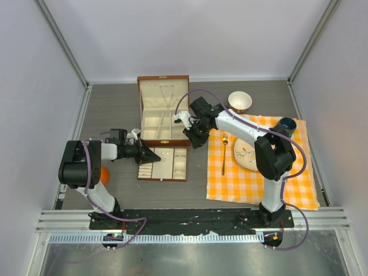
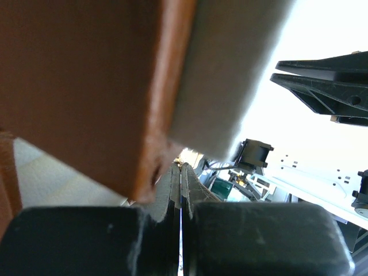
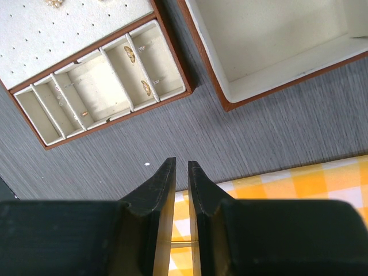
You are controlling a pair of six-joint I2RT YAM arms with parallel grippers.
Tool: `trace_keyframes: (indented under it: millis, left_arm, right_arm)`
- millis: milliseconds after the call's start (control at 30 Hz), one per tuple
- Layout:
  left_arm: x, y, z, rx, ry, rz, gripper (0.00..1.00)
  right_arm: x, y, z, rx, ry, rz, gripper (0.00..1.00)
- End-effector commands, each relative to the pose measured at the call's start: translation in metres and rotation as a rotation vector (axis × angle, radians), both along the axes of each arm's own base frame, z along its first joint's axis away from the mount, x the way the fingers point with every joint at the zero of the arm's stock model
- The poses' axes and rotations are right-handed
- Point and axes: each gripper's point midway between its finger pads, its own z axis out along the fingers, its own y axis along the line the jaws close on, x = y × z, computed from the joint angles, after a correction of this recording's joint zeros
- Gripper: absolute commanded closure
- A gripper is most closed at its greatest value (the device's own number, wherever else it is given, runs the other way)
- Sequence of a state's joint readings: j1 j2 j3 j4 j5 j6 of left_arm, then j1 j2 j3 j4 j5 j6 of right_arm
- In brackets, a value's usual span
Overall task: Organize the mixed jewelry
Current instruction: Place the jewelry in the compartment layer.
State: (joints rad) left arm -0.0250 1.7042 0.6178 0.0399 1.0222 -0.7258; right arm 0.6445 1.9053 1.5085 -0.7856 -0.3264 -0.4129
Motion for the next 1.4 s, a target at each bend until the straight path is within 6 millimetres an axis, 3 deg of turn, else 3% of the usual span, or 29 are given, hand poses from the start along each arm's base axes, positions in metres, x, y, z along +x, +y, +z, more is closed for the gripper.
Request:
trace_keyframes:
  millis: [0, 667, 1133, 1367]
  left_arm:
    - [0.001, -0.005, 0.001, -0.015, -0.016, -0.025, 1.00]
    - [0.000, -0.014, 0.002, -0.033, -0.008, -0.055, 1.00]
    - [0.005, 0.007, 0.002, 0.024, -0.040, 0.005, 1.00]
    - [0.005, 0.007, 0.001, 0.018, -0.032, 0.002, 1.00]
  right_arm:
    - [0.004, 0.006, 0.003, 0.015, -0.024, 0.012, 0.80]
    - [0.004, 0.006, 0.005, 0.017, -0.025, 0.010, 0.80]
    - [0.002, 0.006, 0.004, 0.018, -0.021, 0.016, 0.80]
    - [0.003, 0.007, 0.003, 0.018, -0.021, 0.016, 0.80]
